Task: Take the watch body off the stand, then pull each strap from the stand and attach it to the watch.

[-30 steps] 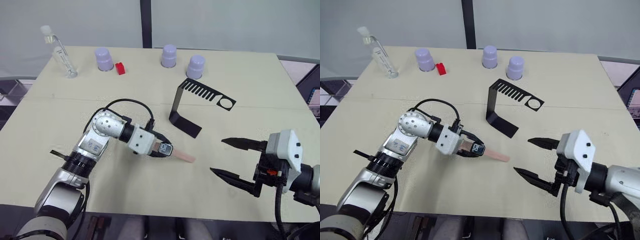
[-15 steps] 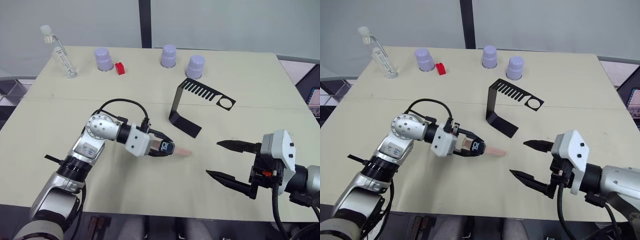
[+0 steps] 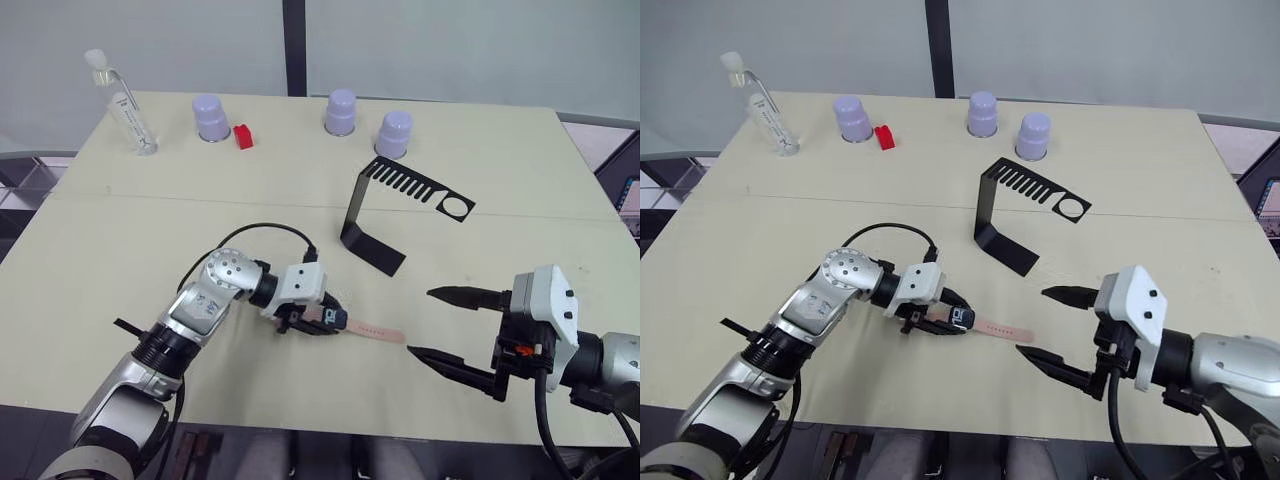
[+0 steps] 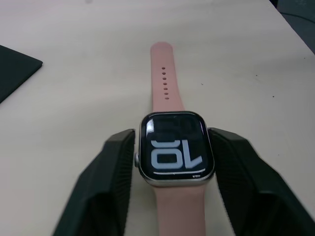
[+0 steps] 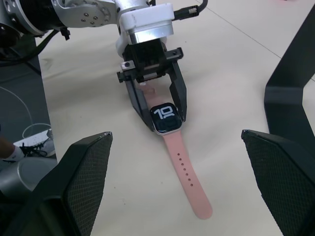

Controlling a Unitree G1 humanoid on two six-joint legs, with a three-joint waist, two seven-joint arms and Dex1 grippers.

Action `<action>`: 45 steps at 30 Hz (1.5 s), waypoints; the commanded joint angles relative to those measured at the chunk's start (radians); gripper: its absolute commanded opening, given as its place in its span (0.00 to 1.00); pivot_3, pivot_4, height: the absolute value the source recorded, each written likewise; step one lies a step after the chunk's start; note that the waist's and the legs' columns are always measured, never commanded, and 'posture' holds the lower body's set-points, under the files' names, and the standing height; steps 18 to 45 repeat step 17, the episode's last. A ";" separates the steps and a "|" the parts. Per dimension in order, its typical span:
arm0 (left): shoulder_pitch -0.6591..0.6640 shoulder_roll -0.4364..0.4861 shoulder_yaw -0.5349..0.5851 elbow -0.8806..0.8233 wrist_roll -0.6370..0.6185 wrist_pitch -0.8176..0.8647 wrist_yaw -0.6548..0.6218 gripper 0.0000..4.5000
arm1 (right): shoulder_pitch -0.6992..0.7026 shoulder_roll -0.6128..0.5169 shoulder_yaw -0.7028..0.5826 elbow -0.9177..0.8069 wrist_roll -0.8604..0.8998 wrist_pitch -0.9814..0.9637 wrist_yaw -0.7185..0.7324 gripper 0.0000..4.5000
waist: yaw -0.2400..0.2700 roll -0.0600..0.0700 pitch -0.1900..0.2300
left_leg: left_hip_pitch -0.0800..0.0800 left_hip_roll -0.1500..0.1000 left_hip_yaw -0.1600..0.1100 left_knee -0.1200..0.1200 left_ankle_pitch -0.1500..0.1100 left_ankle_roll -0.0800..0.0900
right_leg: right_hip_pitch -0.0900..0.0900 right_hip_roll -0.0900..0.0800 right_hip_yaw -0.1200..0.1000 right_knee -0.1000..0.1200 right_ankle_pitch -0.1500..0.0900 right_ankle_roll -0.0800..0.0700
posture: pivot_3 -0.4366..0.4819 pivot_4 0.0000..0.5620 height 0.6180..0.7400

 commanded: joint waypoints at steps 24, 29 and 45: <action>-0.016 0.726 0.324 0.110 -0.366 -0.014 -0.383 0.99 | 0.307 -0.107 -0.540 0.175 -0.031 -0.019 0.451 1.00 | -0.016 0.000 0.000 | 0.004 0.001 0.000 -0.007 0.000 -0.001 | 0.002 -0.003 0.000 -0.008 -0.001 -0.002 | 0.48 0.27 0.99; -0.016 0.726 0.324 0.110 -0.366 -0.014 -0.383 0.99 | 0.307 -0.107 -0.540 0.175 -0.031 -0.019 0.451 1.00 | -0.016 0.000 0.000 | 0.004 0.001 0.000 -0.007 0.000 -0.001 | 0.002 -0.003 0.000 -0.008 -0.001 -0.002 | 0.48 0.27 0.99; -0.016 0.726 0.324 0.110 -0.366 -0.014 -0.383 0.99 | 0.307 -0.107 -0.540 0.175 -0.031 -0.019 0.451 1.00 | -0.016 0.000 0.000 | 0.004 0.001 0.000 -0.007 0.000 -0.001 | 0.002 -0.003 0.000 -0.008 -0.001 -0.002 | 0.48 0.27 0.99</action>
